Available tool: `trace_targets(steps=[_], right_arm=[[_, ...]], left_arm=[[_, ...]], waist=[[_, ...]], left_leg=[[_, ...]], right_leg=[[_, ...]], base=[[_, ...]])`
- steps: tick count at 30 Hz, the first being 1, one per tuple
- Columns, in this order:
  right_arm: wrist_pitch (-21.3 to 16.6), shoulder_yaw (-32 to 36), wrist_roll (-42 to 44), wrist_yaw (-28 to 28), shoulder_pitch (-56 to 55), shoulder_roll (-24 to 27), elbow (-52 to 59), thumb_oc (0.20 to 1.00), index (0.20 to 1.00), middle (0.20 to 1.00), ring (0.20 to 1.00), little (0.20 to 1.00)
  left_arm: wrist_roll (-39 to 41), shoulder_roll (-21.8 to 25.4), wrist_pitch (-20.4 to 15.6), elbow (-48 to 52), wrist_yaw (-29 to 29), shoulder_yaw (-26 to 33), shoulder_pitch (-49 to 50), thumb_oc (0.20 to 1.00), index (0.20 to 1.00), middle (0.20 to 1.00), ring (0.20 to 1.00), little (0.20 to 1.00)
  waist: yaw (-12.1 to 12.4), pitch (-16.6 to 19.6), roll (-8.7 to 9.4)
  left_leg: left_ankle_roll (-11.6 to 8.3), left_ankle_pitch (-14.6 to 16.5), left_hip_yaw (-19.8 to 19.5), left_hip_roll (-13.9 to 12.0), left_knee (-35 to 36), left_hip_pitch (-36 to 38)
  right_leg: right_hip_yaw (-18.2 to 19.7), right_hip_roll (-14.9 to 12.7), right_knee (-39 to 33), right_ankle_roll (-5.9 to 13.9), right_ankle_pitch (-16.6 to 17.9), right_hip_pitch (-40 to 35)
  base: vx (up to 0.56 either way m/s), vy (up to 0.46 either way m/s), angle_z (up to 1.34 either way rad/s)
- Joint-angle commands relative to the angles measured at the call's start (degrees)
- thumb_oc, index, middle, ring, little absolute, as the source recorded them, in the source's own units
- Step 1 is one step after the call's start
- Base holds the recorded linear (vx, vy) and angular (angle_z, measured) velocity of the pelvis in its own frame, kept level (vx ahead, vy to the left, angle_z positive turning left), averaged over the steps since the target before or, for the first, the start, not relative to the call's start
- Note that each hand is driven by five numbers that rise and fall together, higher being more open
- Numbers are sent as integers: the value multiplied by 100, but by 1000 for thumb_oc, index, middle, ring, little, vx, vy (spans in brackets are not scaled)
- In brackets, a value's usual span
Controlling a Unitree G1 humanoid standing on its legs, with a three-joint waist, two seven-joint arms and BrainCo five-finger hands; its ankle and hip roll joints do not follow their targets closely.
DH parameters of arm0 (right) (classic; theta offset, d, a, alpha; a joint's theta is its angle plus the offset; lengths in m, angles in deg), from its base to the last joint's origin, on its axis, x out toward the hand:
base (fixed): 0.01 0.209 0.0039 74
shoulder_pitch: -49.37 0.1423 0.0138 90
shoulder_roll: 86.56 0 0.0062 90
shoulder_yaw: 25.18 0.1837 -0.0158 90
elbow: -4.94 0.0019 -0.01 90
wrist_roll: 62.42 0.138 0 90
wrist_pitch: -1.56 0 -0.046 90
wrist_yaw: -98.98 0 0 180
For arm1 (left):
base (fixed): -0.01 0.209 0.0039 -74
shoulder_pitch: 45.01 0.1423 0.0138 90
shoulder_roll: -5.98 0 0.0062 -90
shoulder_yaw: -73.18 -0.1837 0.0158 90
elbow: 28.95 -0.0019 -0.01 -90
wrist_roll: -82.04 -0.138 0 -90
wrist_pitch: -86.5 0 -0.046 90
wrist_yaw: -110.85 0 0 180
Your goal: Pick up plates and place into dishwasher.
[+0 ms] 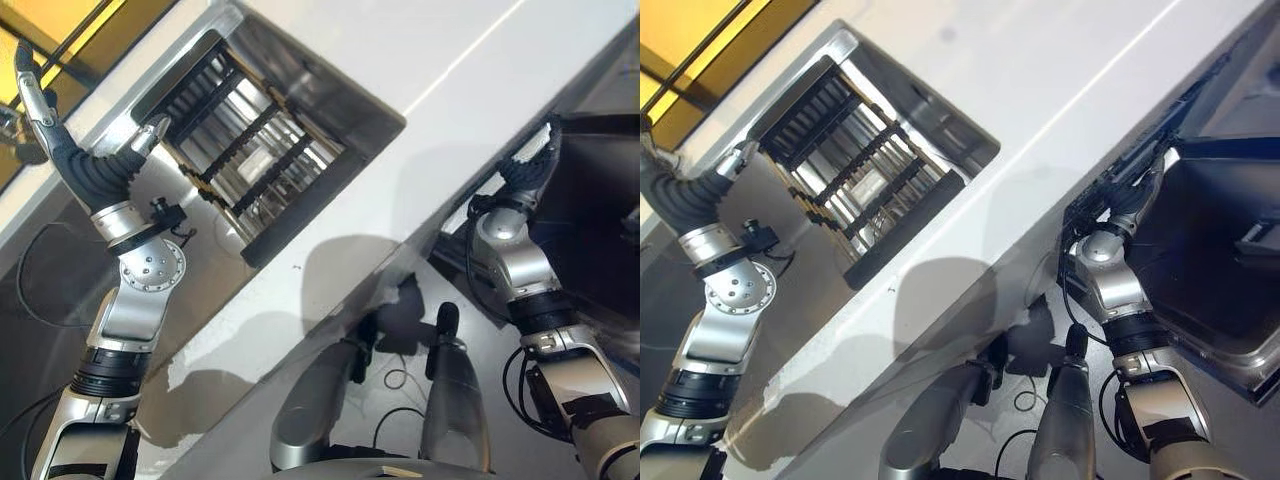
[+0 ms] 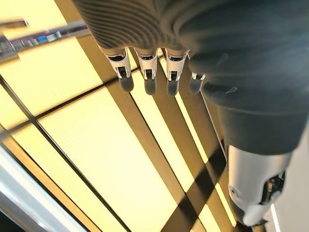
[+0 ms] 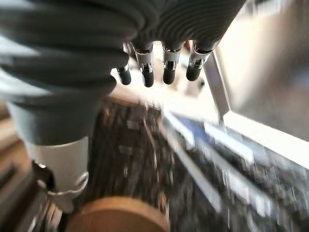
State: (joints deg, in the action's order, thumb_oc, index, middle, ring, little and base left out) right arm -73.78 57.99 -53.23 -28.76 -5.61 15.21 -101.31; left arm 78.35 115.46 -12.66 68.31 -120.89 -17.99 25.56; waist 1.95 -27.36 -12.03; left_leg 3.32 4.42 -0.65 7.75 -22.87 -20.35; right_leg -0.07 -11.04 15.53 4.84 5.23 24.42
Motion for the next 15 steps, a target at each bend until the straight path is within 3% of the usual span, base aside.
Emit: trace_targets(steps=[1,6,10,15], right_arm=[[316,402,-594,499,-394,156,484,1000,1000,1000,1000,1000],[88,748,-387,791,-1292,9,834,1000,1000,1000,1000,1000],[-367,795,-258,942,-2066,-293,1089,1000,1000,1000,1000,1000],[-561,809,-688,622,-3089,-634,1596,1000,1000,1000,1000,1000]], left_arm=[[-173,223,-10,342,-175,289,218,1000,1000,1000,1000,1000],[-231,110,-161,449,-134,370,579,1000,1000,1000,1000,1000],[-342,-64,-352,507,-59,415,949,1000,1000,1000,1000,1000],[-426,-292,-550,673,75,632,1533,1000,1000,1000,1000,1000]], waist=[[-203,185,217],[-377,286,292],[-482,471,355],[-657,794,516]], left_leg=[[130,462,2,188,-226,-30],[136,569,134,111,-301,86],[143,642,228,48,-301,304],[176,691,369,-9,-122,715]], right_leg=[[494,-286,-95,-63,79,-318],[674,-189,-168,-79,96,-445],[757,-164,-304,-70,123,-689],[885,-145,-547,-16,208,-1066]], base=[[2,47,-38],[10,19,-28],[74,54,-38],[106,82,-33]])
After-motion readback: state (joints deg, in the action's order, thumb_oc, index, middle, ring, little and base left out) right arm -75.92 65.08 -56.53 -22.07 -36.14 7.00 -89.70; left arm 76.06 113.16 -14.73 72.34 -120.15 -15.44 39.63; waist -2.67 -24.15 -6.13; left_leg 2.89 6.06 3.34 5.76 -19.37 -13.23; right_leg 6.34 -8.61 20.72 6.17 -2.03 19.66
